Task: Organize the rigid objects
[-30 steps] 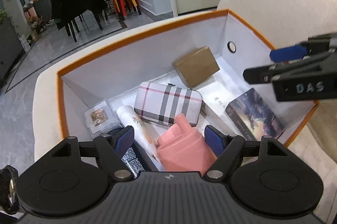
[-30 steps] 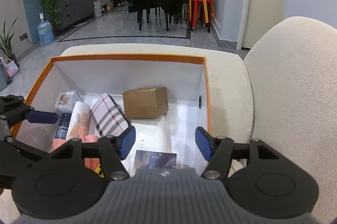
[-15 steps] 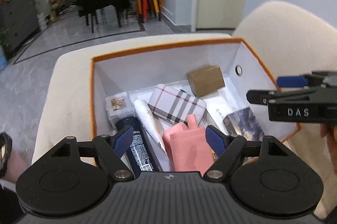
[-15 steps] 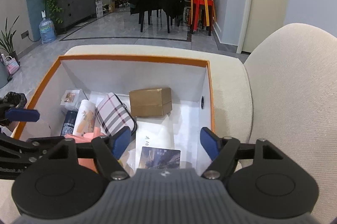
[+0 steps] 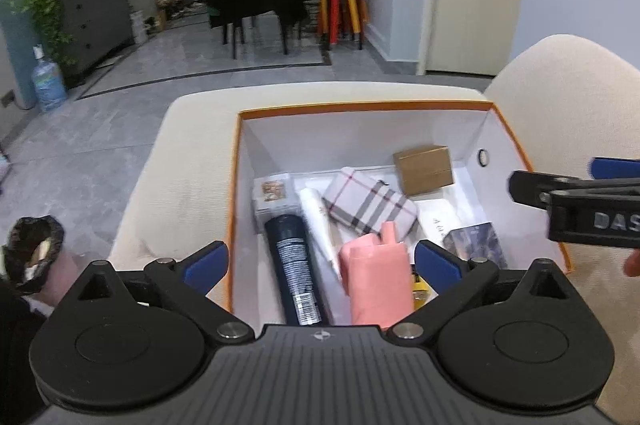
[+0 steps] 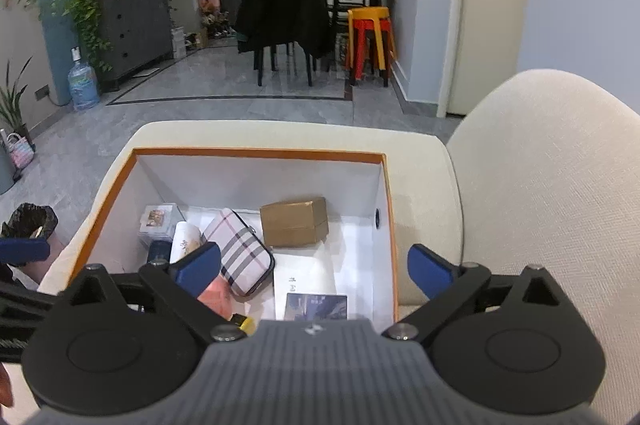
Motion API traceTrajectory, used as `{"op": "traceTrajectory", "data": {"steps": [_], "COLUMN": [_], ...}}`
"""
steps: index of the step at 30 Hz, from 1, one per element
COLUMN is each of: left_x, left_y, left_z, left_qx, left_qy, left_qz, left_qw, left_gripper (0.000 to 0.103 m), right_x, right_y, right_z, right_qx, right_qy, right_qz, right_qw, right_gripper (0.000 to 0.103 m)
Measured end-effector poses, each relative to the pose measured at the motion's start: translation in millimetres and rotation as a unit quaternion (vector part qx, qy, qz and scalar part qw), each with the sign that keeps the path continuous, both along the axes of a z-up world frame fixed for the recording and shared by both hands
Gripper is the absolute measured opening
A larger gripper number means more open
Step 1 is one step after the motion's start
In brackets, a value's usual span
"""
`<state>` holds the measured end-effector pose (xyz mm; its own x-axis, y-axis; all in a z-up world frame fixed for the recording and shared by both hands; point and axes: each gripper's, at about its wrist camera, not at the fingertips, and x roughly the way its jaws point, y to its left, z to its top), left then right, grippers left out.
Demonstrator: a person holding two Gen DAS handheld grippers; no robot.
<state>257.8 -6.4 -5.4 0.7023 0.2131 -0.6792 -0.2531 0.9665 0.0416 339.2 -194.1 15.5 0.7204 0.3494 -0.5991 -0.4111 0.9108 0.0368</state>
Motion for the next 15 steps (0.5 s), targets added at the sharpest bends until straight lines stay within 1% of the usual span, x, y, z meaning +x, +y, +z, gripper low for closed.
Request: {"op": "traceTrajectory", "data": {"steps": [2, 4, 6, 9, 15], "left_x": [0.0, -0.9, -3.6, -8.4, -10.5], "left_y": [1.5, 4.0, 5.4, 4.6, -1.6], "left_z": [1.2, 2.1, 3.0, 5.8, 8.7], "left_qx": [-0.007, -0.022, -0.028, -0.016, 0.003], "left_qy": [0.008, 0.018, 0.026, 0.032, 0.047], "left_qz": [0.011, 0.017, 0.024, 0.037, 0.038], "left_qw": [0.9999, 0.9994, 0.999, 0.9987, 0.9982], "left_gripper": [0.103, 0.103, 0.103, 0.103, 0.103], "right_x": [-5.4, -10.9, -15.9, -20.2, -28.5], "right_y": [0.3, -0.2, -0.5, 1.0, 0.8], "right_z": [5.2, 10.5, 16.5, 21.5, 27.8], "right_qx": [-0.001, 0.001, 0.002, -0.002, 0.011], "right_qy": [0.003, 0.005, 0.009, 0.032, 0.05], "right_qz": [-0.003, -0.003, -0.005, -0.009, -0.003], "right_qw": [1.0, 1.0, 1.0, 0.999, 0.999], "right_gripper": [0.1, 0.1, 0.1, 0.1, 0.1]}}
